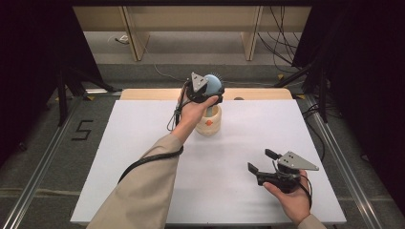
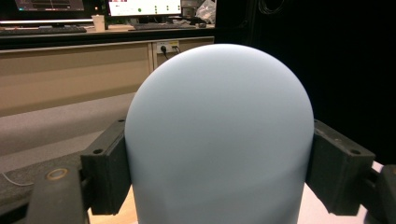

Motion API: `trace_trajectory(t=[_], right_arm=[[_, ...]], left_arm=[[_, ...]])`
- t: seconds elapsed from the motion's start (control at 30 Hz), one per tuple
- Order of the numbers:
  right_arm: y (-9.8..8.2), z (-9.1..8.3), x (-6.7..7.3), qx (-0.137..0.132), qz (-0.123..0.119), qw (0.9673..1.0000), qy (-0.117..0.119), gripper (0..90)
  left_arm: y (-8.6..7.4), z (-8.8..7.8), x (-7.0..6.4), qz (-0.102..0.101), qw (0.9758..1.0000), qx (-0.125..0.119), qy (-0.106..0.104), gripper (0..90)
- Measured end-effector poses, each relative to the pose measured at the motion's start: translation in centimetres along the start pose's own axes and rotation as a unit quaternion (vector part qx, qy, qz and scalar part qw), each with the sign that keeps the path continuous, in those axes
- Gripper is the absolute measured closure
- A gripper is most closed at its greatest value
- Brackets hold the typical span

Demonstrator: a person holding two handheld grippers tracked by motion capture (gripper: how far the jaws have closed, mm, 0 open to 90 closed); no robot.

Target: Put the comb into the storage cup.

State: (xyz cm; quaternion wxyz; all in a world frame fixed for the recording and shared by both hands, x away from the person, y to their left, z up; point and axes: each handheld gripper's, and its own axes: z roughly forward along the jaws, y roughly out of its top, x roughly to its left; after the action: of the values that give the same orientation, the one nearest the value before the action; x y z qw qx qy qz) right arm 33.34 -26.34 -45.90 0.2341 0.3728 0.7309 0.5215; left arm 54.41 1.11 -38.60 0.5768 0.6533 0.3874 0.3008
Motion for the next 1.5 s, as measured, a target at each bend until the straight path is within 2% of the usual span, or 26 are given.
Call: trace_trajectory(t=[0.77,1.5], right_arm=[[0.0,0.1,0.0,0.002,0.001,1.0000,0.004,15.9],[-0.1,0.2,0.1,0.005,0.002,1.0000,0.003,15.9]], left_arm=[[-0.8,-0.1,0.2,-0.003,1.0000,0.003,0.003,19.4],[-1.2,-2.4,0.1,0.016,0.9998,0.005,-0.013,19.0]])
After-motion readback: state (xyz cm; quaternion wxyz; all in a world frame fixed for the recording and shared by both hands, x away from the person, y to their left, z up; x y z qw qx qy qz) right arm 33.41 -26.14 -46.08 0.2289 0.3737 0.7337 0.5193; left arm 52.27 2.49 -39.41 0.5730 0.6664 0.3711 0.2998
